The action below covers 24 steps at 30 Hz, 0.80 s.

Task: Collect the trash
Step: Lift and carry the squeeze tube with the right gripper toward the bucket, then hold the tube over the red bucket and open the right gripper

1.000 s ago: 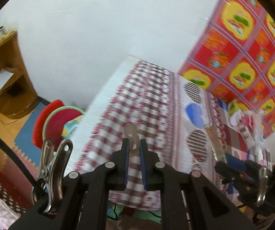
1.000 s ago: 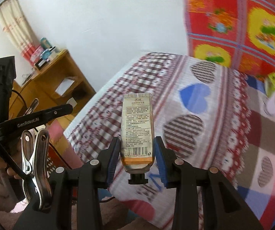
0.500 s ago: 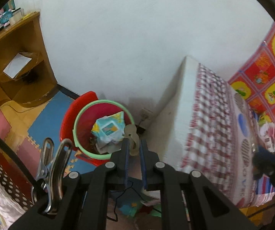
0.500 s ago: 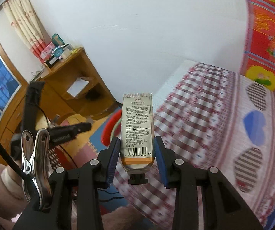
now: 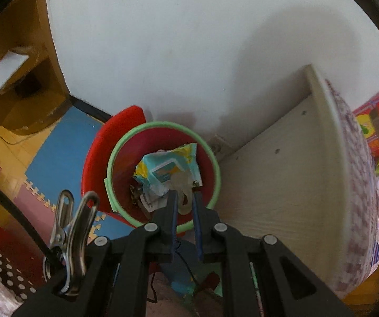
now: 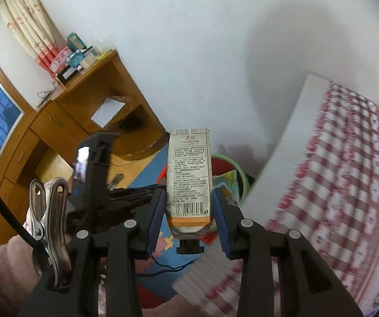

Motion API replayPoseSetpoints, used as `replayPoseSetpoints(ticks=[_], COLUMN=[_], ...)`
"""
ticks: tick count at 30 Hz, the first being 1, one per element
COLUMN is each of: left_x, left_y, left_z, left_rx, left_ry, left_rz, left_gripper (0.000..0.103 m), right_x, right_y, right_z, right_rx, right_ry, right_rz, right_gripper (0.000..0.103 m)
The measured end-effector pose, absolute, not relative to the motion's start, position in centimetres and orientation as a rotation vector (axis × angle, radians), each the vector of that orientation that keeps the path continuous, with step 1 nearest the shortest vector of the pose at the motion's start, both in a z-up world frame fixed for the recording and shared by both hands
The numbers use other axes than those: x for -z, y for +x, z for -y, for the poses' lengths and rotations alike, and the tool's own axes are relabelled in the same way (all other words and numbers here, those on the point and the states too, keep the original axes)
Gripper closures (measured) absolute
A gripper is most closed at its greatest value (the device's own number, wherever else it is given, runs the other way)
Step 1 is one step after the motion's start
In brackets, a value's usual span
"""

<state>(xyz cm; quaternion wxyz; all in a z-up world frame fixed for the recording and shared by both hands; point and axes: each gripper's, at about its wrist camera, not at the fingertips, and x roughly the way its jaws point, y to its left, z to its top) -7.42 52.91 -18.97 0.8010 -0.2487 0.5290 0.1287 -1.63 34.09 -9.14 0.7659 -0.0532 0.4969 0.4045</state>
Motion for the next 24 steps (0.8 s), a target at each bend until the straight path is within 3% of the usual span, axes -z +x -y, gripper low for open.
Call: replayPoseSetpoints(ticks=[19, 22, 24], left_x=[33.0, 34.1, 34.4], left_y=[-3.4, -3.0, -2.7], left_z=[-55.9, -56.4, -56.7], left_rx=[-0.212, -0.222, -0.232], left_ry=[-0.571, -0.58, -0.589], left_rz=[-1.285, -1.302, -1.313], left_gripper=[0.091, 0.083, 0.066], right_x=[14.8, 15.2, 15.5], right_y=[0.8, 1.2, 1.4], right_z=[-40.6, -41.5, -42.0], right_rx=[-0.785, -0.774, -0.765], right_ry=[-0.135, -0.14, -0.14], right_rz=[-1.182, -1.191, -1.199], right_gripper=[0.066, 0.066, 0.066])
